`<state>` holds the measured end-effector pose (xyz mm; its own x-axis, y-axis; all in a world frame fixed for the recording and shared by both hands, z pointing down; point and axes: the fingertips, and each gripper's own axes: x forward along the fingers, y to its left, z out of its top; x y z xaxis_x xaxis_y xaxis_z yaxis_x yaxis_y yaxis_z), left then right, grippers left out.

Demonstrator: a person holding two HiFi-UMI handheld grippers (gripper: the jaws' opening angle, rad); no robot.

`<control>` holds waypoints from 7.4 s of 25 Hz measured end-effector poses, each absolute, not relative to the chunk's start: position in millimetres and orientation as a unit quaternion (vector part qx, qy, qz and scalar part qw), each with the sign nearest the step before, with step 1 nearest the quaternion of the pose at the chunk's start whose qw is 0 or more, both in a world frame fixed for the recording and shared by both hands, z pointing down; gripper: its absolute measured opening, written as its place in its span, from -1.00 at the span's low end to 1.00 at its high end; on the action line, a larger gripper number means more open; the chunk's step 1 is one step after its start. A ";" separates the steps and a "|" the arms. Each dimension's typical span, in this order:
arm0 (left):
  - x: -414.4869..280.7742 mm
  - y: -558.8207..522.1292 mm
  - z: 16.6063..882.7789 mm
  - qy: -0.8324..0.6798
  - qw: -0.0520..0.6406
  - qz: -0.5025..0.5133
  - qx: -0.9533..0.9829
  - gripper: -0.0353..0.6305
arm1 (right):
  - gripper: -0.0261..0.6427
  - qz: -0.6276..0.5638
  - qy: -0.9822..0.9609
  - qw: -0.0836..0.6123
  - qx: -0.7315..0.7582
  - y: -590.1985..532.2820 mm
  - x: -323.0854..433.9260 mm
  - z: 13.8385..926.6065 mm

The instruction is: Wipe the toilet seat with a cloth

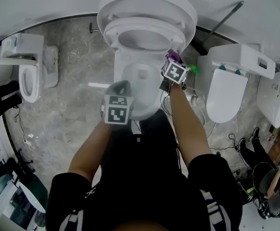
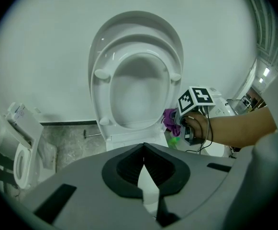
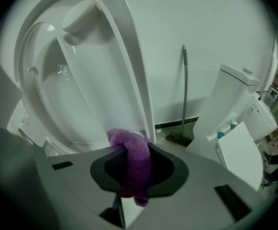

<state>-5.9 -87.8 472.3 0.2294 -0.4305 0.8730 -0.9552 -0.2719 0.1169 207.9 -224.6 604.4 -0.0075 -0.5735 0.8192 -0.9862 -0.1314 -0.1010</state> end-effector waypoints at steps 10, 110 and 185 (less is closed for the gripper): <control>-20.6 -82.0 458.7 -0.505 0.356 0.366 0.696 -0.87 | -0.69 0.432 -0.563 0.208 0.673 -237.8 208.5 575.8; 29.4 8.8 368.9 0.140 0.219 0.473 0.841 -0.53 | -0.69 0.279 -0.740 0.148 0.593 -55.1 196.9 350.5; -5.8 134.5 756.7 -0.328 0.571 0.331 0.676 -0.87 | -0.69 0.173 -0.831 0.383 0.365 -168.6 93.7 774.5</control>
<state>-5.8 134.5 756.7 0.5662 -0.0653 0.8217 -0.8211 -0.1318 0.5553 93.7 -168.6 774.5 -0.4395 -0.4744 0.7628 -0.7390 0.6737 -0.0068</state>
